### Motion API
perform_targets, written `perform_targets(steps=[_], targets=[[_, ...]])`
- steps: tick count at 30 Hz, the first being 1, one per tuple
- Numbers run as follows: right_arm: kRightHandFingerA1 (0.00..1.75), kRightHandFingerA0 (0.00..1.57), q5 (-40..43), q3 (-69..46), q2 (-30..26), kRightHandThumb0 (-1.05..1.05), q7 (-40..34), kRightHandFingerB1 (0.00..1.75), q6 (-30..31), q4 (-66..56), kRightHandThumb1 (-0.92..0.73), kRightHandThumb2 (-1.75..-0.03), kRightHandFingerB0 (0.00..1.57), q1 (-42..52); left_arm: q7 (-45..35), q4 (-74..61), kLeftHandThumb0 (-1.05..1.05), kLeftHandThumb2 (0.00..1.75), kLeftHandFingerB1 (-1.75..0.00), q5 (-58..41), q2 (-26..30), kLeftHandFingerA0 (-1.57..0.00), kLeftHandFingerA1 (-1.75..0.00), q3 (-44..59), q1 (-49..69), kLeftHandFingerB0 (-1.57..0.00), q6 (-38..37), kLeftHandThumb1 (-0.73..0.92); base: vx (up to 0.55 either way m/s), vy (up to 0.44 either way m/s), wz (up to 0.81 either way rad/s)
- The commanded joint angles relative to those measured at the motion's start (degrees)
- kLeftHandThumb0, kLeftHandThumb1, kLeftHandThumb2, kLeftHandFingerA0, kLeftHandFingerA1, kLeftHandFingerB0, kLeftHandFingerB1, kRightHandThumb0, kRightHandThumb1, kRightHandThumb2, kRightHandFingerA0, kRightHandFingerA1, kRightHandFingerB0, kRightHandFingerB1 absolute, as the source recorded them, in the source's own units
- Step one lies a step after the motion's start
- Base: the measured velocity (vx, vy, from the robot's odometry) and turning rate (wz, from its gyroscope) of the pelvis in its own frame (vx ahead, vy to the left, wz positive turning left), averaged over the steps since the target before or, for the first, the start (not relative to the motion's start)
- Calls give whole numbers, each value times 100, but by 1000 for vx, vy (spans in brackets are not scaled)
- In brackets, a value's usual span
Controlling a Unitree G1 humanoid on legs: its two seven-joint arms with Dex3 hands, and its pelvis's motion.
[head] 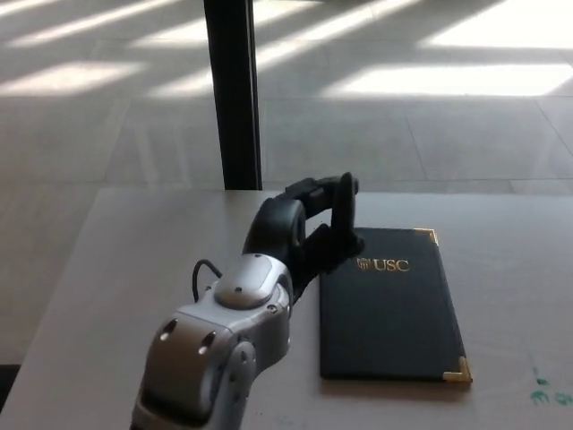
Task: The robot uses its left hand to push the cover of the diary kept in the middle of the desk to close it
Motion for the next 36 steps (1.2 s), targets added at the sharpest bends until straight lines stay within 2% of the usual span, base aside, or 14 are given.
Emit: perform_targets(steps=[1, 4, 6, 14, 19, 20, 23, 24, 25, 27, 30, 31, 32, 36], targets=[[103, 44, -74, 167, -281, -100, -17, 50, 48, 30, -91, -68, 32, -163, -390, -1129, -92, 86, -56, 976, 872, -72, -113, -2317, -258, -39, -231, 92, 0, 0, 0], [106, 44, -95, 225, -292, -101, 65, 51, -32, 17, -92, -68, 31, -133, -532, -955, -88, 126, -63, 1271, 1222, -114, -141, -3233, 57, -41, -773, 83, 0, 0, 0], [101, 47, -67, 195, -284, -99, -26, 48, 14, 94, -90, -68, 35, -205, -583, -851, -95, 76, -53, 1370, 1372, -73, -136, -3851, 150, -32, -755, 92, 0, 0, 0], [106, 45, -50, 264, -267, -98, -22, 51, 41, 15, -91, -68, 33, -194, -735, -522, -87, 119, -58, 1480, 1740, -51, -82, -3965, 153, -29, -1146, 81, 0, 0, 0], [104, 46, -20, 211, -239, -99, 6, 48, -57, 144, -91, -68, 34, -111, -790, -928, -87, 86, -51, 1315, 2248, -38, -87, -2974, 254, -32, -1263, 92, 0, 0, 0], [103, 46, -17, 213, -231, -99, 28, 48, -76, 141, -91, -68, 34, -82, -741, -1015, -97, 87, -51, 1282, 2295, -53, -136, -2773, 301, -31, -1150, 92, 0, 0, 0], [103, 43, -15, 230, -220, -98, 91, 48, -137, 158, -92, -68, 33, -23, -719, -1066, -91, 89, -53, 1411, 2642, -86, -144, -2306, 437, -33, -1464, 92, 0, 0, 0], [105, 48, 11, 186, -204, -99, 36, 49, -101, 154, -91, -68, 36, -13, -750, -1182, -87, 83, -49, 1272, 2817, -42, -67, -1805, 598, -32, -1468, 92, 0, 0, 0], [98, 49, 34, 173, -193, -102, 39, 52, -69, 110, -72, -88, 33, 11, -601, -1278, -87, 70, -48, 1072, 2732, -86, -79, -1173, 837, -41, -1460, 92, 0, 0, 0], [102, 49, 54, 136, -182, -96, 12, 48, -68, 122, -91, -67, 37, 23, -590, -1235, -87, 72, -49, 849, 2725, -40, -57, -423, 1128, -37, -1906, 92, 0, 0, 0], [101, 48, 70, 113, -178, -97, -4, 48, -88, 189, -90, -67, 38, -7, -602, -1179, -87, 71, -51, 621, 2583, -40, -58, 256, 1342, -36, -2382, 92, 0, 0, 0], [94, 53, 39, 137, -174, -94, 23, 56, -139, 189, -69, -114, 32, 26, -535, -1262, -88, 81, -47, 610, 2687, -46, -55, 672, 1416, -36, -2284, 92, 0, 0, 0], [106, 49, 15, 161, -180, -98, 60, 51, -180, 201, -92, -67, 38, 45, -303, -1244, -85, 72, -48, 648, 2634, -55, -51, 1111, 1502, -47, -2338, 92, 0, 0, 0], [106, 54, 12, 154, -186, -98, 26, 53, -160, 244, -91, -68, 41, 23, -179, -911, -85, 82, -48, 357, 2673, -51, -52, 2561, 1910, -38, -2755, 92, 0, 0, 0]])
